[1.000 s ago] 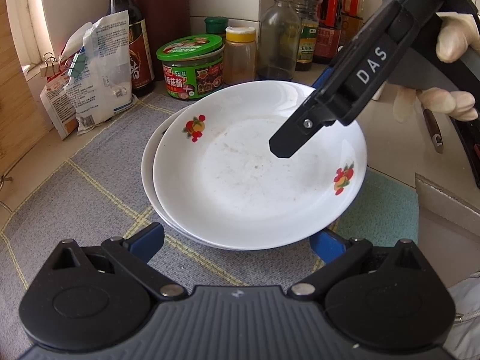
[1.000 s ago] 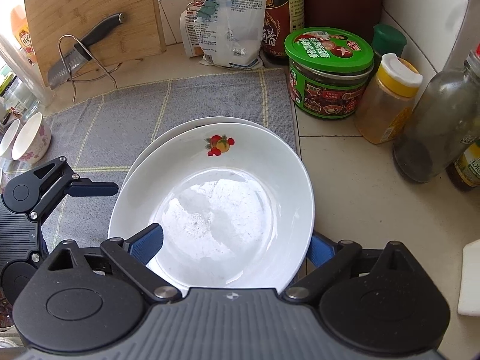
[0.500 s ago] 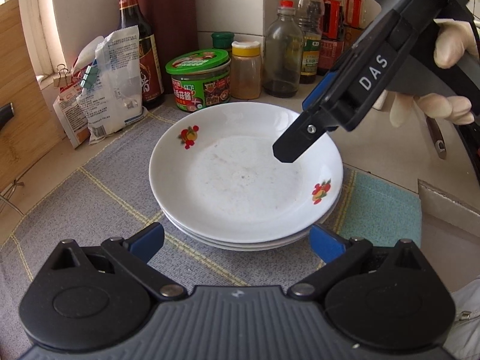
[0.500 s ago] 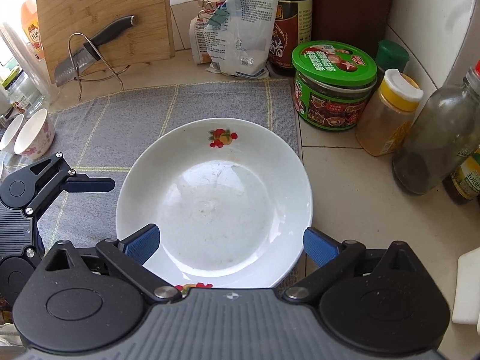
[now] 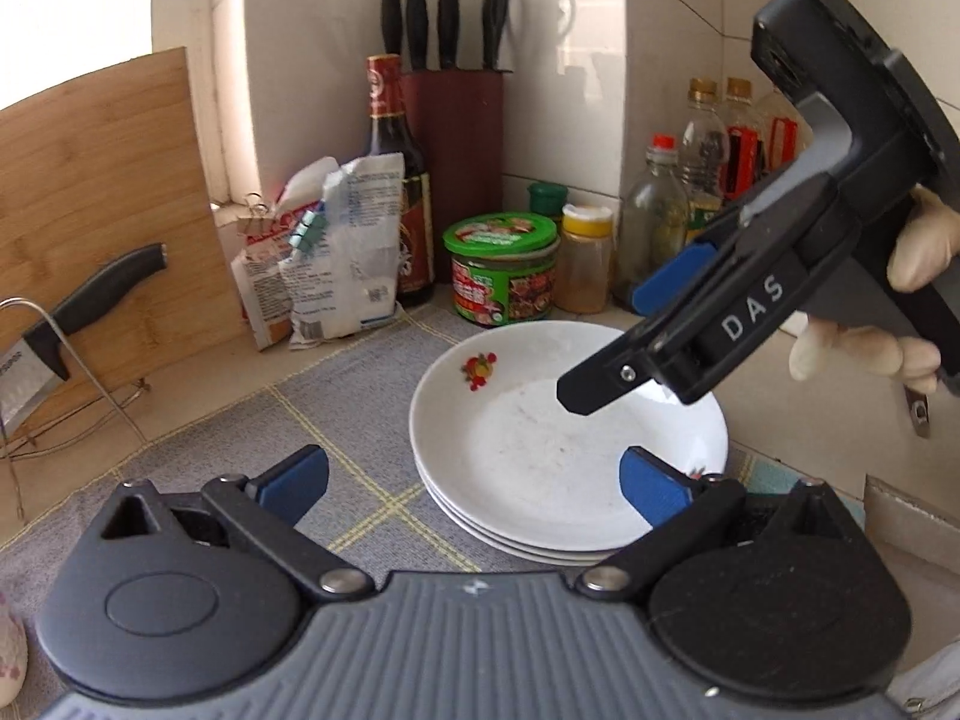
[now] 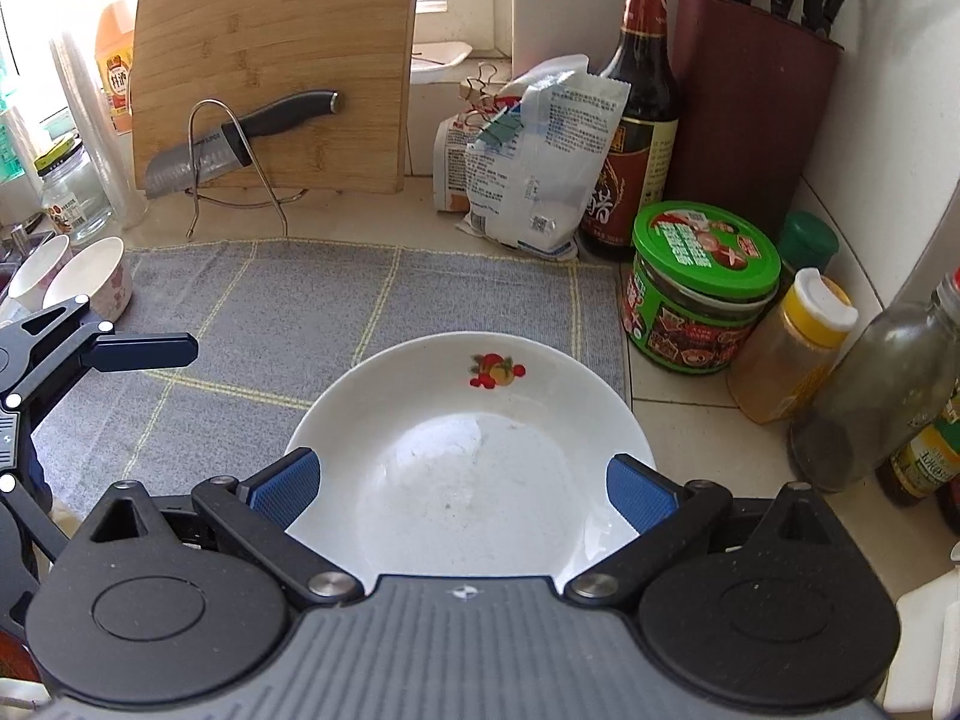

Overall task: Organize plates and bowls
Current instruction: 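Move the right tool over to the white bowls on the towel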

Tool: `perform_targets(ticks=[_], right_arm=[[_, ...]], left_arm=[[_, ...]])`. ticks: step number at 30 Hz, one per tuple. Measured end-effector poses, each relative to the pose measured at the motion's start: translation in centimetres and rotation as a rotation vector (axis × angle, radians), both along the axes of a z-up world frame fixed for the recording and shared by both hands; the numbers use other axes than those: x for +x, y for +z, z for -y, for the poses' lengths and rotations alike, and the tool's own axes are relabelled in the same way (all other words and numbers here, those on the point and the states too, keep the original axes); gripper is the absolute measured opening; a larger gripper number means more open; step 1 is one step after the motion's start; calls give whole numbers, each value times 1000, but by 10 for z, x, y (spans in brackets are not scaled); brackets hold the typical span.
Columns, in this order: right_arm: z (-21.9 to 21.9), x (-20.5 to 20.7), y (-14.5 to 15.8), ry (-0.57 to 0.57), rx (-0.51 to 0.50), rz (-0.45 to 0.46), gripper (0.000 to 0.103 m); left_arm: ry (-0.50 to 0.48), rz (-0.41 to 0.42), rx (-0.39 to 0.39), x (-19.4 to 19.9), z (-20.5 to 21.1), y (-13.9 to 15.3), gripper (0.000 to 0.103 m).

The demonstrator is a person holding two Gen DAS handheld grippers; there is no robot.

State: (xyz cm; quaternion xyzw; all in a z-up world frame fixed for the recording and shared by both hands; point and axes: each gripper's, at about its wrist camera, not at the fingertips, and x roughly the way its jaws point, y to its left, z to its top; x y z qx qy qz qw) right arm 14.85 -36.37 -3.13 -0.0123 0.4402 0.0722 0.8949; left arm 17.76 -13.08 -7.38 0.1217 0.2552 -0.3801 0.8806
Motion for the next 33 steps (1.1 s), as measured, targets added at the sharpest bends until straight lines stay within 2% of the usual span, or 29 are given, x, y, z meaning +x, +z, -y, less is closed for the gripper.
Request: perform_targets(ticks=[4, 7, 14, 18, 25, 33], right_arm=[[-14, 1, 2, 17, -30, 66, 103], [-23, 2, 3, 41, -11, 99, 103], [-59, -2, -1, 126, -42, 185, 103], [-85, -5, -2, 197, -33, 202, 103], [-149, -8, -2, 335, -25, 175, 103], [-225, -8, -7, 369, -23, 122, 103]], left_arm=[[114, 1, -18, -1, -12, 7, 102], [209, 0, -41, -6, -25, 9, 102], [427, 10, -24, -28, -58, 14, 102], [485, 18, -10, -45, -85, 16, 102], [561, 15, -11, -56, -144, 11, 102], [596, -9, -1, -68, -221, 2, 102]])
